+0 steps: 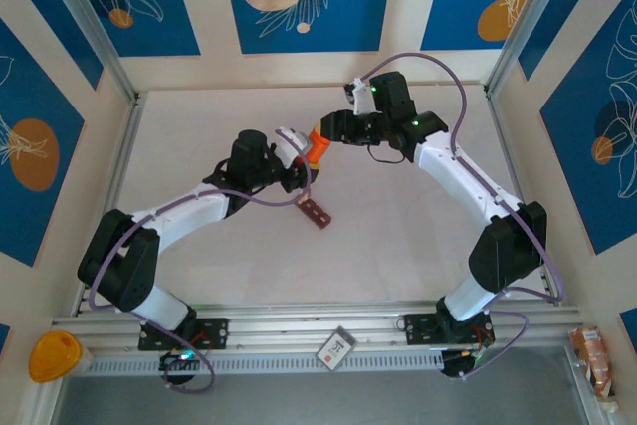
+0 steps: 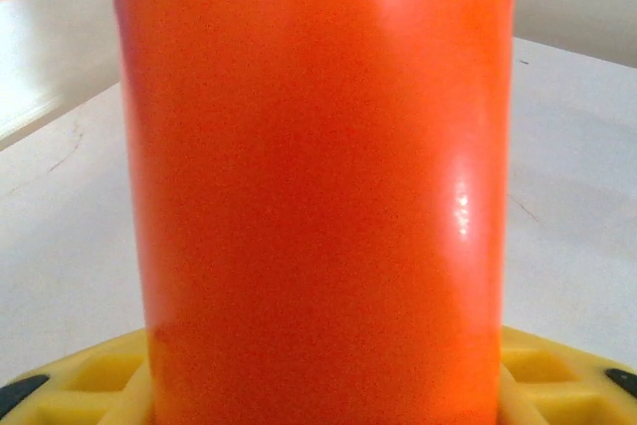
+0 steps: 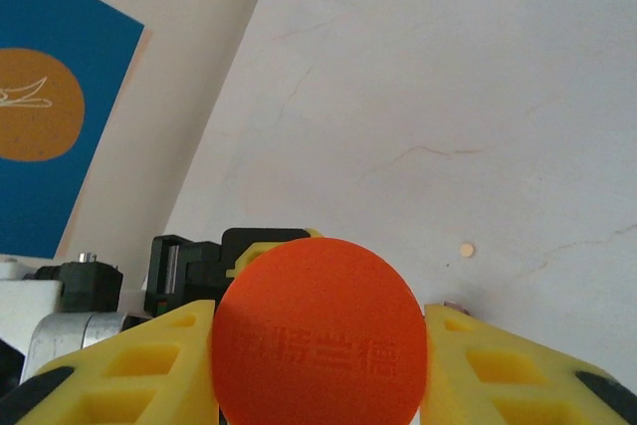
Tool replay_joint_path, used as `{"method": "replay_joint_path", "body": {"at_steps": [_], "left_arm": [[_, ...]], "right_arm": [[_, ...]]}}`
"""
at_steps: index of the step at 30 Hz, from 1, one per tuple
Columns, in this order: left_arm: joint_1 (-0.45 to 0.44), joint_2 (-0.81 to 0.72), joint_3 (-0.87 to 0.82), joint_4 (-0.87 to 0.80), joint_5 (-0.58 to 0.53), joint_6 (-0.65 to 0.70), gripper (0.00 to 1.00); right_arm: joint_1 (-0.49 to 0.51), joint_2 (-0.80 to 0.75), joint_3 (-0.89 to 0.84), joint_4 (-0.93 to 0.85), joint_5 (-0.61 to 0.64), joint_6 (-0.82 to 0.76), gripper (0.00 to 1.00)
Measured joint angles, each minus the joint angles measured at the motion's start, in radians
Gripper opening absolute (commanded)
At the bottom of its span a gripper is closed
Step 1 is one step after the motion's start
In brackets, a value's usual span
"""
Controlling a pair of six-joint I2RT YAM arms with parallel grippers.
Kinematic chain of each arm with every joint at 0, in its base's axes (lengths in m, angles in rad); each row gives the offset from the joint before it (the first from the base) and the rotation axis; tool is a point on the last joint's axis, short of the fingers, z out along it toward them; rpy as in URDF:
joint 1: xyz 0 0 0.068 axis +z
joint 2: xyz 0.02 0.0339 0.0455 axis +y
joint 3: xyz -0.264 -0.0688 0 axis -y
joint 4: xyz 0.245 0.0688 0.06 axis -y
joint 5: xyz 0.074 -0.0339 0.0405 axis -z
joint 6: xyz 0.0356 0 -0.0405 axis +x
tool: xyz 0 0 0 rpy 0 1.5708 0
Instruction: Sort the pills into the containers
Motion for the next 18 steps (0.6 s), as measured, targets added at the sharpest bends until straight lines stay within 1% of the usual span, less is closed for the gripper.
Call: {"method": "replay_joint_path", "body": {"at_steps": [2,3,5,6,7,10,14,18], "left_arm": [[0.0,0.0,0.0,0.004,-0.006,0.0,0.0],[0.0,0.0,0.0,0.006,-0.008,0.0,0.0],[0.0,0.0,0.0,0.018,-0.011,0.0,0.0],[0.0,0.0,0.0,0.028,-0.01,0.0,0.0],[0.0,0.0,0.0,0.042,-0.004,0.0,0.0],[-0.002,0.0,0.003,0.097,0.029,-0.001,0.0],[0.004,0.002,0.003,0.129,0.087,-0.016,0.0],[0.023,0.008,0.005,0.151,0.195,-0.059,0.0]], "right_arm": [[0.001,0.003,0.008,-0.005,0.006,0.011,0.41],[0.001,0.006,0.016,-0.009,0.006,0.013,0.43],[0.0,0.012,0.035,-0.024,0.005,0.014,0.56],[-0.003,0.014,0.047,-0.034,0.0,0.015,0.65],[-0.01,0.016,0.056,-0.041,-0.013,0.017,0.72],[-0.036,0.016,0.065,-0.053,-0.072,0.003,0.82],[-0.092,0.005,0.068,-0.057,-0.163,-0.039,0.84],[-0.148,-0.009,0.109,-0.09,-0.232,-0.141,0.84]]}}
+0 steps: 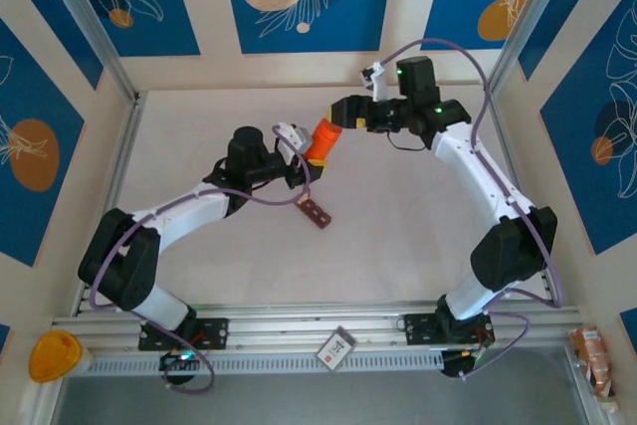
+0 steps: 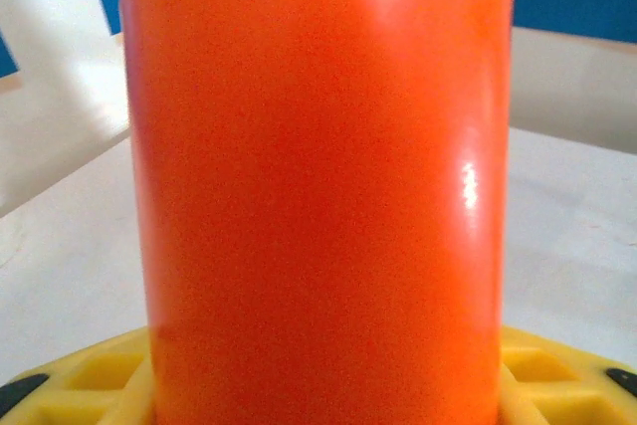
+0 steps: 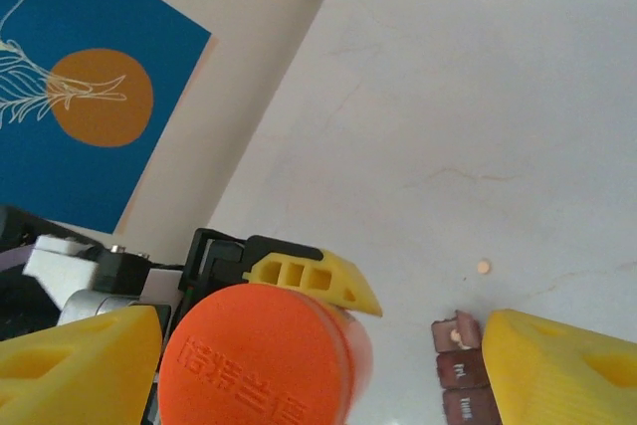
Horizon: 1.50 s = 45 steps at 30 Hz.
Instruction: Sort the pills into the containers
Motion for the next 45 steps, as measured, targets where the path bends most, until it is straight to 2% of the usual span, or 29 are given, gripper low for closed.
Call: {"method": "replay_joint_path", "body": {"at_steps": [8,18,23,32,39,45], "left_arm": [[0.031,0.017,0.04,0.003,0.211,-0.078,0.0],[0.034,0.017,0.04,-0.019,0.289,-0.095,0.0],[0.034,0.017,0.04,-0.024,0.29,-0.102,0.0],[0.035,0.027,0.044,-0.043,0.291,-0.108,0.0],[0.038,0.037,0.049,-0.081,0.289,-0.106,0.0],[0.038,0.037,0.04,-0.089,0.22,-0.099,0.0]], "right_arm": [[-0.025,0.007,0.123,-0.147,-0.083,-0.288,0.84],[0.035,0.066,0.192,-0.256,-0.099,-0.415,0.83],[0.042,0.081,0.192,-0.285,-0.097,-0.434,0.76],[0.053,0.081,0.186,-0.295,-0.113,-0.452,0.48],[0.051,0.074,0.124,-0.23,-0.12,-0.404,0.43],[0.063,0.058,0.058,-0.124,-0.064,-0.261,0.42]]}}
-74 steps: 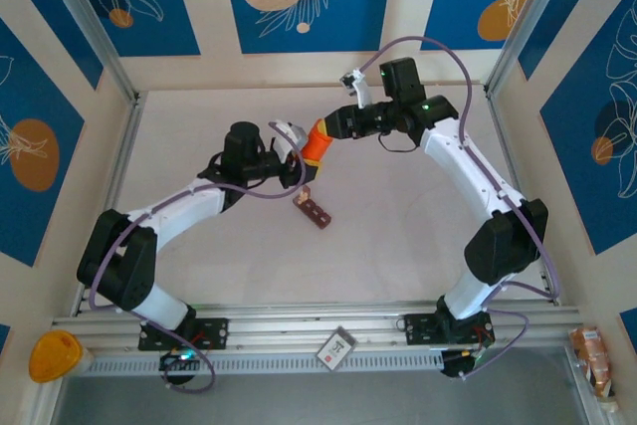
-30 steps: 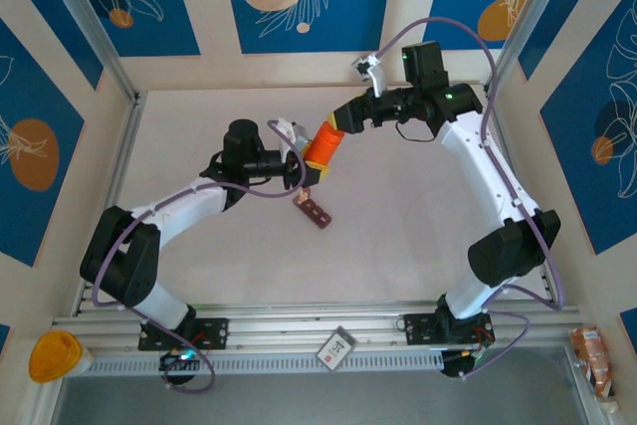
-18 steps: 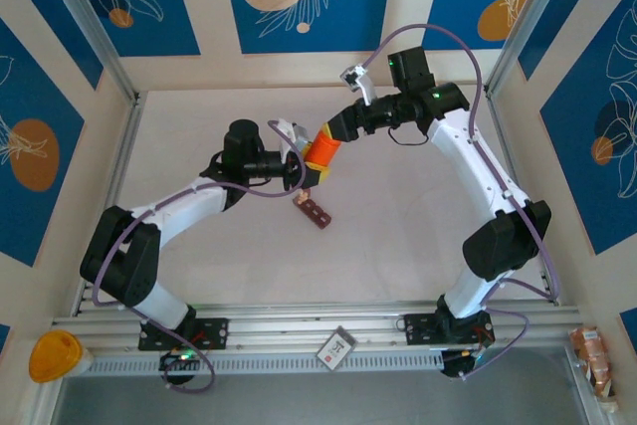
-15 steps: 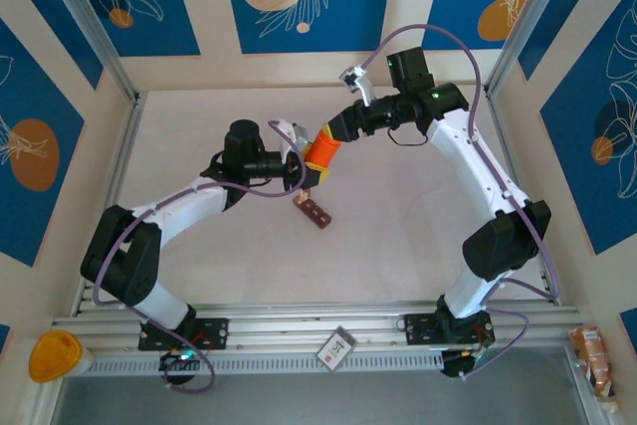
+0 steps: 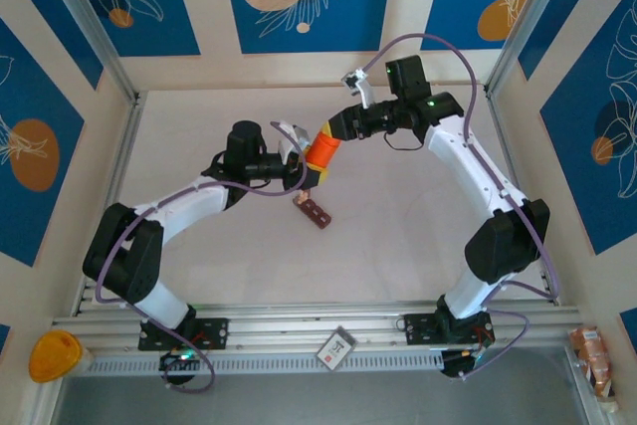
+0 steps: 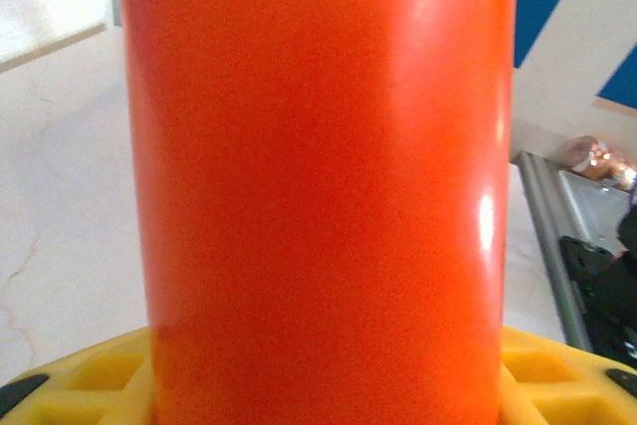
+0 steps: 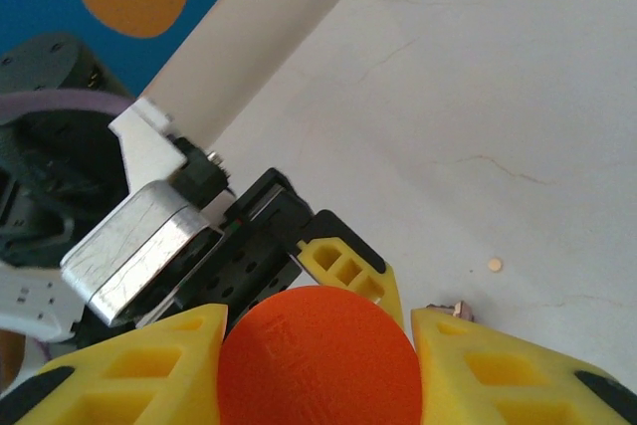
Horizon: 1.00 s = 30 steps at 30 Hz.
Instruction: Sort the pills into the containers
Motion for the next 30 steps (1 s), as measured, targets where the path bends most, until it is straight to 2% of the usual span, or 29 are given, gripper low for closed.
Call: {"method": "replay_joint_path", "body": {"at_steps": [8,12,21,24,30], "left_arm": [[-0.002,-0.01,-0.065,0.014,-0.127,0.021,0.0],[-0.004,-0.01,-0.065,0.018,-0.15,0.021,0.0],[-0.005,-0.01,-0.065,0.105,-0.148,0.018,0.0],[-0.005,-0.01,-0.061,0.132,-0.136,0.014,0.0],[-0.005,-0.01,-0.038,0.157,-0.083,-0.01,0.0]], "right_arm": [[0.082,-0.023,-0.109,0.164,0.203,0.192,0.42],[0.087,-0.023,-0.115,0.191,0.23,0.234,0.45],[0.022,-0.031,-0.066,0.142,0.144,0.269,0.79],[-0.013,-0.044,-0.064,0.115,0.112,0.249,0.83],[-0.047,-0.063,-0.054,0.051,0.026,0.146,0.84]]}}
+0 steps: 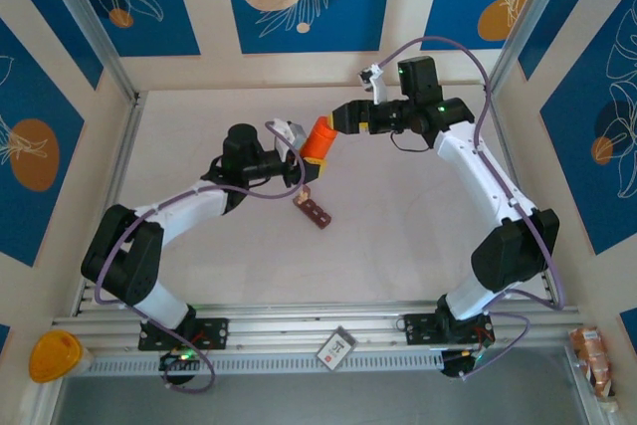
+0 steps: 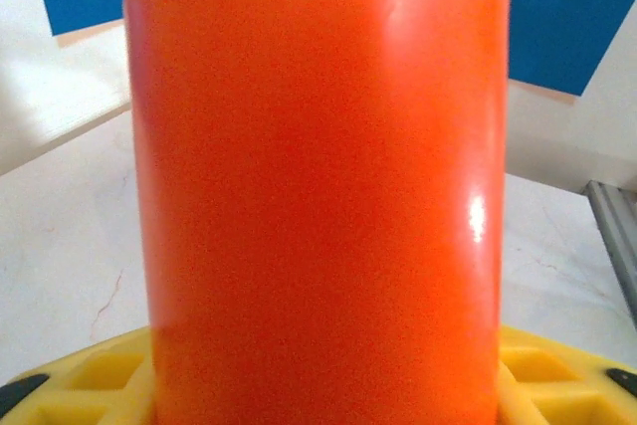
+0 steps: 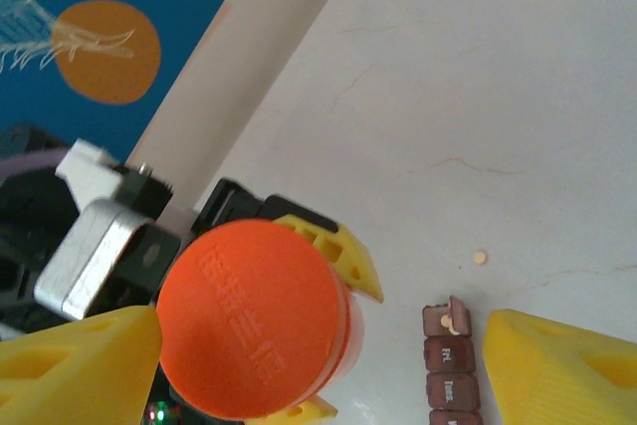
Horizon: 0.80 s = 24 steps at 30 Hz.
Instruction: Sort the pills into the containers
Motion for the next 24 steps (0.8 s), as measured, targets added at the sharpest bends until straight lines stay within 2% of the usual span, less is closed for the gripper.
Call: {"method": "replay_joint_path", "body": {"at_steps": [7,13,15,22,24], "left_arm": [[0.0,0.017,0.024,0.014,0.066,-0.037,0.0],[0.0,0.017,0.031,0.014,0.093,-0.051,0.0],[0.0,0.017,0.031,0.014,0.098,-0.051,0.0],[0.0,0.017,0.031,0.01,0.111,-0.055,0.0],[0.0,0.018,0.031,-0.001,0.113,-0.055,0.0]], "right_arm": [[0.003,0.0,0.001,-0.045,-0.079,-0.094,0.84],[0.019,0.01,0.032,-0.062,-0.096,-0.112,0.79],[0.024,0.011,0.042,-0.062,-0.097,-0.116,0.74],[0.035,0.037,0.066,-0.066,-0.096,-0.124,0.48],[0.036,0.039,0.066,-0.066,-0.089,-0.12,0.44]]}}
